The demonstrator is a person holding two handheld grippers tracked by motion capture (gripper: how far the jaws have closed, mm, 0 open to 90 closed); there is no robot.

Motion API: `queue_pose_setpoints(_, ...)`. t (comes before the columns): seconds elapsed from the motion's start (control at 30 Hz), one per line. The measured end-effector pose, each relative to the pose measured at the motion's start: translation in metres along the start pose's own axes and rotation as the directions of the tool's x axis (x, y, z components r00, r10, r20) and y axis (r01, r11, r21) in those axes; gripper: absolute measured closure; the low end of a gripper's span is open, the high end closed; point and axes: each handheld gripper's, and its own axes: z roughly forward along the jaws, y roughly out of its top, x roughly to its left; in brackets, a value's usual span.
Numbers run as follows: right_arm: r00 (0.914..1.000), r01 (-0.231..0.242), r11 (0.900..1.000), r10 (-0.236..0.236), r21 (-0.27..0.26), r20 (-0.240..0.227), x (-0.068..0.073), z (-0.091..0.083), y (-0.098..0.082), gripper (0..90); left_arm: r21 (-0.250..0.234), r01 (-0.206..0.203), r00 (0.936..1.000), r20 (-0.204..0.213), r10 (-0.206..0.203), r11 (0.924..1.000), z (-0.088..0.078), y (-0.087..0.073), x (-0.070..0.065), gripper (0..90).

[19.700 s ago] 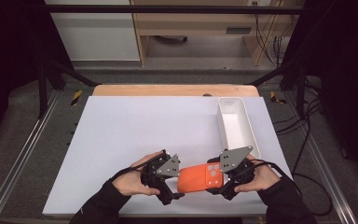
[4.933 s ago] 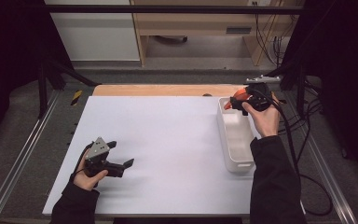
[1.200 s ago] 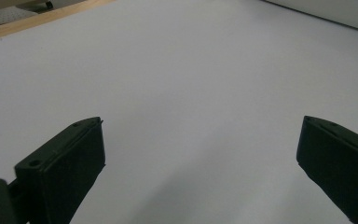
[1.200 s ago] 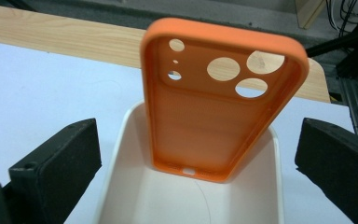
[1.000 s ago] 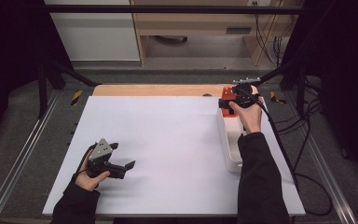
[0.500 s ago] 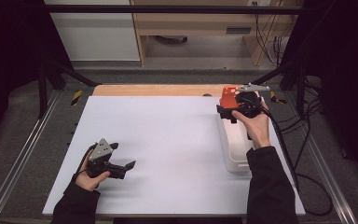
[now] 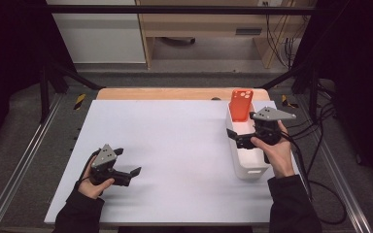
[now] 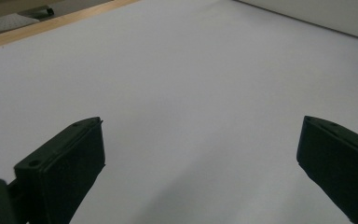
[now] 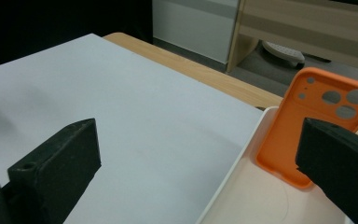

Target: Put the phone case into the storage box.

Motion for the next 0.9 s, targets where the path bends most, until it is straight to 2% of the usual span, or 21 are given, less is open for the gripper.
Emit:
queue_pose_setpoints(0.27, 0.9988, 0.016, 0.998, -0.018, -0.053, -0.045, 0.005, -0.021, -0.032, 0.3, -0.012, -0.004, 1.0000, 0.005, 0.004, 0.9999, -0.001, 0.001, -0.001, 0.2)
queue_pose_setpoints(0.37, 0.9981, 0.018, 0.996, -0.023, -0.086, -0.058, 0.004, -0.028, -0.045, 0.3, -0.017, -0.005, 1.0000, 0.007, 0.005, 0.9999, -0.002, 0.001, -0.001, 0.1)
queue_pose_setpoints(0.57, 0.9971, -0.003, 0.993, -0.006, -0.119, -0.076, -0.002, -0.039, -0.067, 0.3, -0.030, -0.007, 0.9999, 0.010, 0.007, 0.9995, -0.003, 0.002, -0.002, 0.0)
queue_pose_setpoints(0.9, 0.9968, -0.036, 0.992, 0.027, -0.122, -0.075, -0.013, -0.050, -0.093, 0.3, -0.057, -0.011, 0.9998, 0.018, 0.012, 0.9983, -0.007, 0.004, -0.003, 0.0)
